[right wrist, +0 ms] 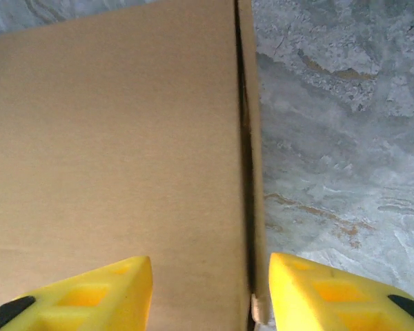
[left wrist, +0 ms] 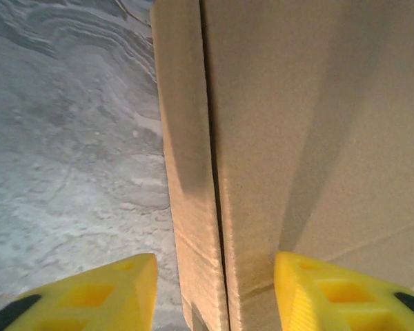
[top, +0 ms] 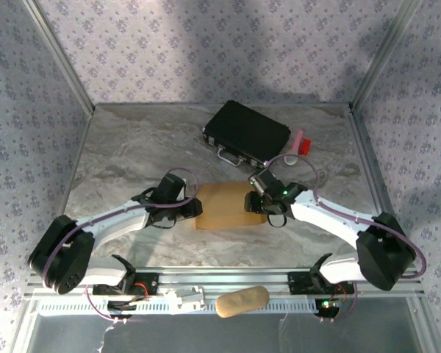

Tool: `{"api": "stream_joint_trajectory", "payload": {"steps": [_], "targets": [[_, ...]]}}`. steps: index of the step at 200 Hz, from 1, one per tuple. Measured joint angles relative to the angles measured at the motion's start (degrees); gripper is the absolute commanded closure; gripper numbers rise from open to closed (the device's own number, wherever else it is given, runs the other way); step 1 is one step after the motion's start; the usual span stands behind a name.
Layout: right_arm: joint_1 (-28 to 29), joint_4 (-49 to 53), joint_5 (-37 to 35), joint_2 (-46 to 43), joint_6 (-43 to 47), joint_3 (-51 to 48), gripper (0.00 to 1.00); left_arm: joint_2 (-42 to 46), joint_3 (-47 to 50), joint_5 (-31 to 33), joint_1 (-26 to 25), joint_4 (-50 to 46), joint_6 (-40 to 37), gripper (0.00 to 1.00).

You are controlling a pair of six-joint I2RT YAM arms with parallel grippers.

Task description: Fold the paper box

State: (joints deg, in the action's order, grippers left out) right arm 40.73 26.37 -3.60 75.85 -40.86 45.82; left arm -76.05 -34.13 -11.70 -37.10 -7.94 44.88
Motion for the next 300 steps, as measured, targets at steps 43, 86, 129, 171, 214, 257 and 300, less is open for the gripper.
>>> {"api": "stream_joint_trajectory", "payload": {"steps": [43,86,129,171,214,257,300], "targets": [[-6.4,-5.3,8.2,-2.1,2.9,-7.0,0.33,-1.2,1.3,-1.0,0.2,4.7,0.3,0.69],[-12.6,-10.3,17.3,-2.1,5.9,-11.6,0.23,-1.2,3.0,-2.0,1.6,7.9,0.4,0.77],[-15.6,-16.9,27.8,-1.8,7.7,-13.8,0.19,-1.1,5.7,-5.1,4.9,13.1,0.3,0.84],[-18.2,-25.4,36.9,1.6,7.3,-16.4,0.18,-1.4,7.8,-7.3,6.9,17.6,0.2,0.88],[-19.9,-34.4,44.2,7.4,4.3,-16.9,0.18,-1.7,8.7,-7.8,8.3,20.2,0.2,0.9],[-20.8,-41.7,48.5,12.7,-2.3,-15.7,0.23,-1.7,8.7,-5.5,9.5,20.9,0.1,0.91],[-20.8,-49.8,50.0,16.9,-8.6,-15.3,0.28,-1.7,8.8,-3.8,11.4,21.8,0.2,0.93]]}}
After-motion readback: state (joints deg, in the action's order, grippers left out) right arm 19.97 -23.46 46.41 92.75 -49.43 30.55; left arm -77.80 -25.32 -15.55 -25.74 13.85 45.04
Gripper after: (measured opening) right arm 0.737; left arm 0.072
